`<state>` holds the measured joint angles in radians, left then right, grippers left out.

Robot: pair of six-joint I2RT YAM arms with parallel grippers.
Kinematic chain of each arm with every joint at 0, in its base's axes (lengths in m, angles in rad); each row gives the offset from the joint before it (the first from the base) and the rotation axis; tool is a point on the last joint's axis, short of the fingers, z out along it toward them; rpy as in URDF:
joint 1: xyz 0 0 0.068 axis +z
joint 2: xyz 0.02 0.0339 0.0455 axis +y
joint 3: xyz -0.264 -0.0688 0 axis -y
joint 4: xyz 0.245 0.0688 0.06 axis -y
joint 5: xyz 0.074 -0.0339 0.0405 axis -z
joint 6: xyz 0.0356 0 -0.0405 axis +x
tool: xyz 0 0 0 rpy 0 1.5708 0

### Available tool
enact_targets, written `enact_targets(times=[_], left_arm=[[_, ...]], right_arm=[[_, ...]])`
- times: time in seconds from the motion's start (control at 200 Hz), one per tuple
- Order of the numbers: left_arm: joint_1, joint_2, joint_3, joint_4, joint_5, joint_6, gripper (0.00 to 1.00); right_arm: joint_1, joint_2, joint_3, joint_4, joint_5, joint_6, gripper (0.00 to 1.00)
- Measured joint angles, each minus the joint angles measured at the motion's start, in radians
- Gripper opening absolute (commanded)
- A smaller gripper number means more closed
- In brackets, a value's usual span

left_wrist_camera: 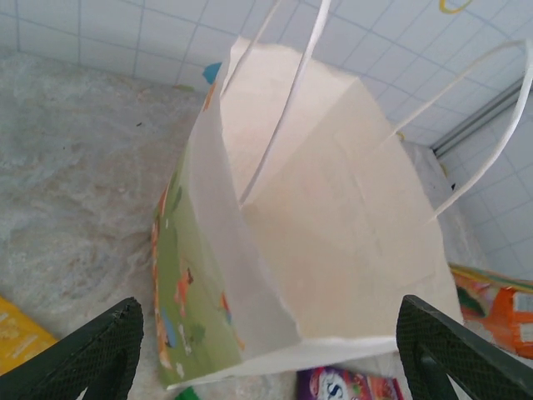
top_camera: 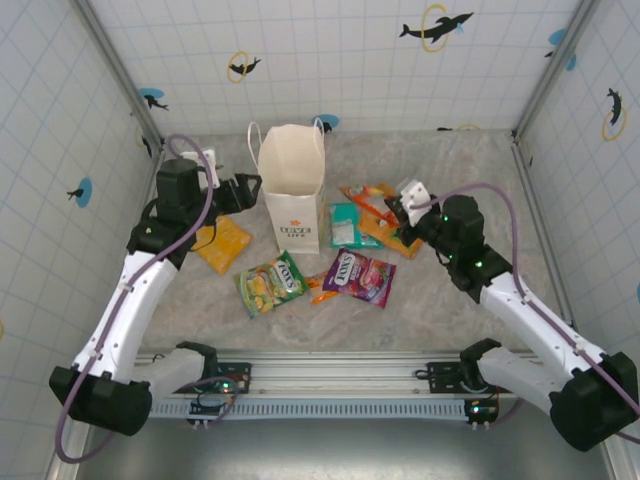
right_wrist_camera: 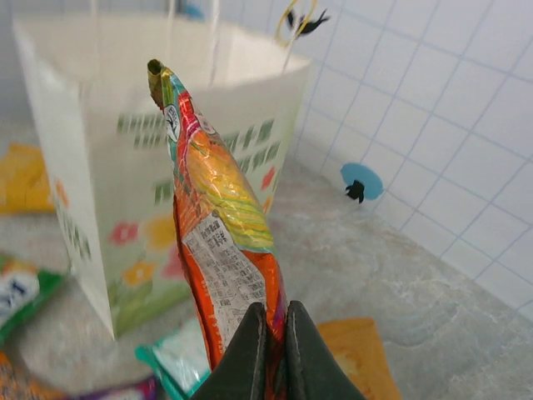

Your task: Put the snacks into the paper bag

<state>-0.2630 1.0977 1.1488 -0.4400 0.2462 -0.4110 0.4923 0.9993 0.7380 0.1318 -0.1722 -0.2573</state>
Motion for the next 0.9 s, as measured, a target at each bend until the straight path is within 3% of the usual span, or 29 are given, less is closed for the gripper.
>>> enact_targets(times=[0.19, 0.41, 0.62, 0.901], left_arm=[[0.0, 0.091, 0.08, -0.003, -0.005, -0.035, 0.75], [0.0, 0.17, 0.09, -0.011, 0.001, -0.079, 0.63], [0.0, 0.19, 0.089, -0.013, 0.024, -0.116, 0.41], [0.0, 0.19, 0.024, 0.036, 0.035, -0.148, 0.35]], right_arm=[[0.0, 0.047, 0.179, -0.029, 0.066, 0.238, 0.0], [0.035, 0.133, 0.373, -0.036, 0.145, 0.452, 0.0], [0.14, 0.243, 0.551, -0.026, 0.242, 0.551, 0.0], [0.268, 0.397, 0.717, 0.04, 0.337, 0.599, 0.0]])
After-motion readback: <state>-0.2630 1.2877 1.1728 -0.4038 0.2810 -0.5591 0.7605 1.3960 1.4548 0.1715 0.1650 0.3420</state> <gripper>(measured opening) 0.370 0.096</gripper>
